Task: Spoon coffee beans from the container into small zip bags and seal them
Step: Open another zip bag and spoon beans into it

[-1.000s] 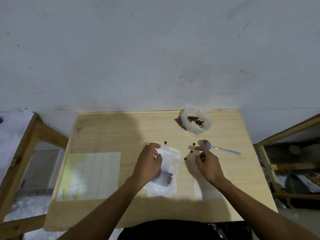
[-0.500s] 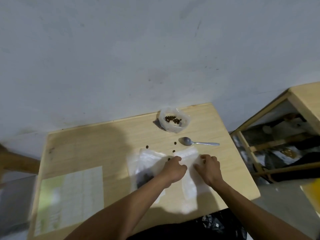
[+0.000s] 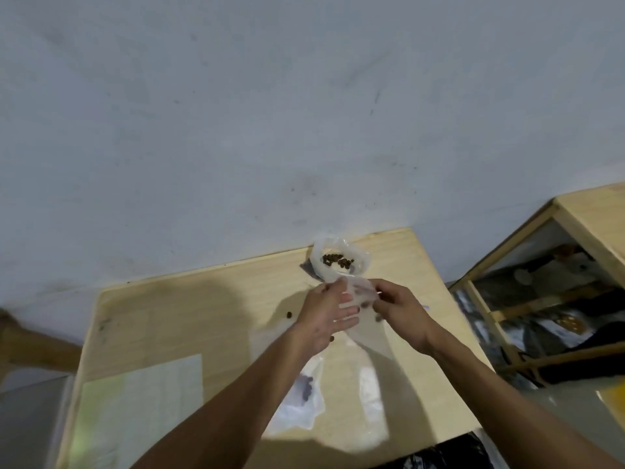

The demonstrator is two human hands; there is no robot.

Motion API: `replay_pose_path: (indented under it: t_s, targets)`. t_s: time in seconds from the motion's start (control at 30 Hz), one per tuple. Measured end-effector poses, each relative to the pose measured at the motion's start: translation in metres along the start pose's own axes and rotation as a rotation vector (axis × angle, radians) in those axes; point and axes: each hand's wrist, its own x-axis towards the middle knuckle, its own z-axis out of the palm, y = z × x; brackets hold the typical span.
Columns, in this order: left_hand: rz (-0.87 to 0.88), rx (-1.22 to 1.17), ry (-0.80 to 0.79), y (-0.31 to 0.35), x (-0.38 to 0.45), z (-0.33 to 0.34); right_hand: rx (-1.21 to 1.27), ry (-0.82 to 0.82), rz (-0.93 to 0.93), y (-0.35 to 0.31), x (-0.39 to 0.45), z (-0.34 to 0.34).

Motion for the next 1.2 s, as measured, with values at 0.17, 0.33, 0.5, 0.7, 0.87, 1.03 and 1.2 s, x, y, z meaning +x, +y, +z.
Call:
replay_pose_path:
  t_s: [0.17,0.33,0.5,0.7,0.87,1.03,1.2]
  targets:
    - [0.121,-0.072,-0.029,0.055,-0.022,-0.013,0.032,-0.114,-0.133,-0.051,0.008,0.008]
    - [0.236,-0.026,-0.047,0.08,-0.04,-0.024,0.08,-0.07,-0.184,-0.082,0.015,0.022]
    - [0.26,0.007,-0.024,0.085,-0.044,-0.034,0.122,-0.084,-0.166,-0.087,0.025,0.032]
    - [0.223,0.017,0.035,0.067,-0.042,-0.049,0.117,-0.127,-0.056,-0.06,0.035,0.044]
    - [0.235,0.119,0.114,0.054,-0.034,-0.052,-0.075,-0.022,-0.14,-0.049,0.031,0.057]
    - [0.263,0.264,0.218,0.048,-0.029,-0.046,-0.206,-0.014,-0.247,-0.041,0.026,0.067]
    - [0.284,0.309,0.15,0.042,-0.029,-0.053,-0.161,-0.01,-0.258,-0.031,0.022,0.069]
